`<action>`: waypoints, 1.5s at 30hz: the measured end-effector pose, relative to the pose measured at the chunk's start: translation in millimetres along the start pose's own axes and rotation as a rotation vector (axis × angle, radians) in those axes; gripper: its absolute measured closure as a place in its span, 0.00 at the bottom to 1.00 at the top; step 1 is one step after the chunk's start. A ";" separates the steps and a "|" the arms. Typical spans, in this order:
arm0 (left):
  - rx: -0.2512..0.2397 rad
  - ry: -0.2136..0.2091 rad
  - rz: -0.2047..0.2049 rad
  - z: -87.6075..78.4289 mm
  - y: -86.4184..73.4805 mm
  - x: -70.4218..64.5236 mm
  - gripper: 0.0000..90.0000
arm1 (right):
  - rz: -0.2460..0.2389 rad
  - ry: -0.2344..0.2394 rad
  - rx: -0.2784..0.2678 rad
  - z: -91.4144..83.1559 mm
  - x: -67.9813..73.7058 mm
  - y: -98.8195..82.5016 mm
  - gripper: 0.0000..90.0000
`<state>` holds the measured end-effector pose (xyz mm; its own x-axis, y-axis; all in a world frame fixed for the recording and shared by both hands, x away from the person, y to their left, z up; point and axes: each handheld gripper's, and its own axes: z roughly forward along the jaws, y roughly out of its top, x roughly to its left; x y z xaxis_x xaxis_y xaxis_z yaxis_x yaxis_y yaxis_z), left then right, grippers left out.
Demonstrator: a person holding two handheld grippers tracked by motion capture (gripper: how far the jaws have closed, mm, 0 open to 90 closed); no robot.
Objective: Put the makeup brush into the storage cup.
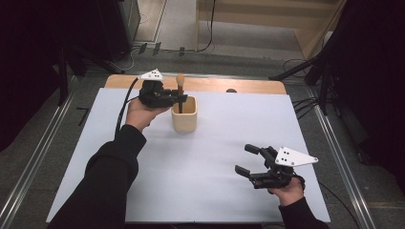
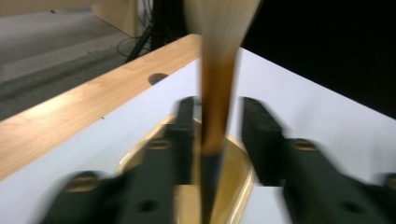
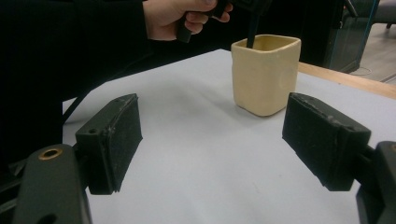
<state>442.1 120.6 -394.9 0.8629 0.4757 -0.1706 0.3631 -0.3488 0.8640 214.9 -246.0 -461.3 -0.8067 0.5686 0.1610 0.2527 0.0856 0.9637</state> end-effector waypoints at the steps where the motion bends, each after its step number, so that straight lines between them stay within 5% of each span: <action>1: 0.007 0.003 0.002 -0.5 -0.5 0.1 0.51 | -0.001 -0.001 0.000 0.0 -0.2 -0.1 0.23; 4: 0.021 -0.009 -0.019 -6.1 -0.6 1.6 0.36 | 0.000 -0.002 0.003 -0.3 -0.7 -0.3 0.23; 14: 0.006 -0.001 -0.028 -29.3 -2.0 0.0 0.25 | -0.002 -0.001 0.004 0.1 0.3 0.1 0.23; 30: -0.001 -0.037 -0.014 -42.2 -13.9 -16.3 0.22 | -0.007 -0.002 0.009 1.1 -0.1 -0.3 0.23; 45: 0.010 -0.026 0.002 -52.7 -30.3 -28.2 0.21 | -0.007 -0.004 0.010 0.5 0.1 -0.4 0.23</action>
<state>388.3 160.3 -391.3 0.8723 0.4541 -0.1811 0.3647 -0.3577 0.8596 215.0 -245.5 -461.7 -0.8061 0.5715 0.1537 0.2527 0.0976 0.9626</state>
